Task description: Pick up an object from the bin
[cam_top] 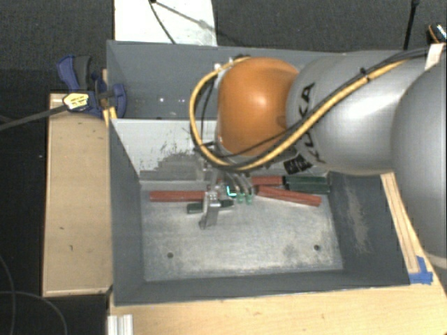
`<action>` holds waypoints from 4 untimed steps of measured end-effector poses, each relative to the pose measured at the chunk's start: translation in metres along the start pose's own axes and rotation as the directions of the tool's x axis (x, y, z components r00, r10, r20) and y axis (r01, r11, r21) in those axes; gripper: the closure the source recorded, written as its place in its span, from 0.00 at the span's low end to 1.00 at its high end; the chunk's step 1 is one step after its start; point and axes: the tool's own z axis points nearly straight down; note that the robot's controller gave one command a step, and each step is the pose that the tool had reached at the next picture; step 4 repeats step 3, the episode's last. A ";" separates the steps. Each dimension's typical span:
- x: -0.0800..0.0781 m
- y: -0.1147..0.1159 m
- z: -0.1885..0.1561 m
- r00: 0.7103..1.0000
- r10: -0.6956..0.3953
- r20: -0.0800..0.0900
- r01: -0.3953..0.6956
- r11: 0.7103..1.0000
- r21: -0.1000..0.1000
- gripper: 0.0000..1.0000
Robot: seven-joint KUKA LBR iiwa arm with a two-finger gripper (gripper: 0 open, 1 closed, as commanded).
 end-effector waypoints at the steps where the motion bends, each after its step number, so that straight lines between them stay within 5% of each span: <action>1: -0.026 -0.027 0.119 0.999 0.038 0.000 -0.038 0.999 0.001 0.00; 2: -0.028 -0.026 0.115 0.999 0.042 0.007 -0.042 0.999 -0.002 1.00; 3: -0.028 -0.019 -0.017 0.999 0.029 0.015 -0.029 1.000 -0.003 1.00; 4: -0.028 -0.019 -0.017 0.999 0.029 0.015 -0.029 1.000 -0.003 1.00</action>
Offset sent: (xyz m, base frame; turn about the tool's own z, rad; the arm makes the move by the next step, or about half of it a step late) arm 0.0266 -0.0260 -0.1155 0.0339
